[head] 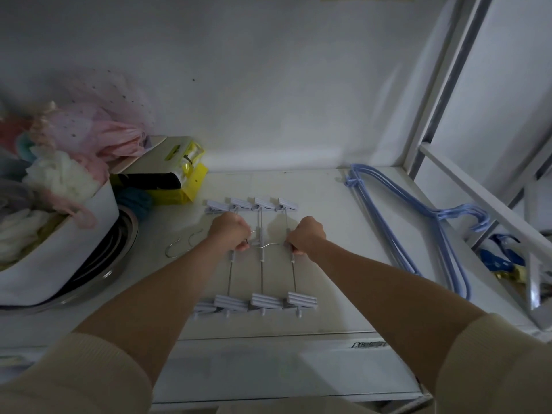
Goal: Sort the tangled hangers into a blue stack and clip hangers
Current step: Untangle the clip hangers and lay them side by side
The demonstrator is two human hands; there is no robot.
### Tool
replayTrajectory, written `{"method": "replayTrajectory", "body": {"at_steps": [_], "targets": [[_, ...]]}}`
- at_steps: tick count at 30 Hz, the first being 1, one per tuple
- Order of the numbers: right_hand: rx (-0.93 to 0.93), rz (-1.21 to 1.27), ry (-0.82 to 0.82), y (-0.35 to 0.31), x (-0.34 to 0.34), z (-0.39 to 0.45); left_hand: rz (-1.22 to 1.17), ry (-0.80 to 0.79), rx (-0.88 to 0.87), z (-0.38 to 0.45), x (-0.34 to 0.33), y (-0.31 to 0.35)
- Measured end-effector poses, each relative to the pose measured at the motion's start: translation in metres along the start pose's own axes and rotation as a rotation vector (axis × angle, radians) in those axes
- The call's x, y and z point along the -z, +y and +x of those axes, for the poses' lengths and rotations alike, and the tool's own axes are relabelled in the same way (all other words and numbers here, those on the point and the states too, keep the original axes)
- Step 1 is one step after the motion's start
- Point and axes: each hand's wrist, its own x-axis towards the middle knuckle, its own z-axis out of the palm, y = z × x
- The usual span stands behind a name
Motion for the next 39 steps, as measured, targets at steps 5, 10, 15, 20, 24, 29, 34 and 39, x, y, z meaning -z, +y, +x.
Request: {"method": "replayTrajectory", "body": {"at_steps": [5, 10, 15, 20, 24, 29, 34, 39], "targets": [[0.004, -0.014, 0.004, 0.001, -0.002, -0.003, 0.032, 0.015, -0.011, 0.001, -0.002, -0.003], [0.008, -0.007, 0.002, 0.000, -0.004, -0.002, 0.072, 0.010, -0.032, -0.002, -0.001, -0.003], [0.014, -0.024, 0.009, 0.000, 0.000, 0.000, 0.128, 0.008, -0.067, 0.000, 0.000, -0.001], [0.060, -0.085, -0.008, -0.002, 0.004, -0.003, 0.261, 0.025, -0.129, 0.000, -0.003, 0.007], [0.144, -0.194, 0.032, -0.011, 0.016, -0.013, 0.310, 0.043, -0.201, -0.006, -0.001, 0.016], [0.308, -0.344, 0.101, -0.025, 0.043, -0.025, 0.349, 0.071, -0.277, -0.019, 0.002, 0.034], [0.365, -0.441, 0.166, -0.026, 0.069, -0.038, 0.386, 0.118, -0.362, -0.037, 0.004, 0.057], [0.420, -0.509, 0.190, -0.024, 0.083, -0.050, 0.455, 0.172, -0.411, -0.059, 0.004, 0.072]]}}
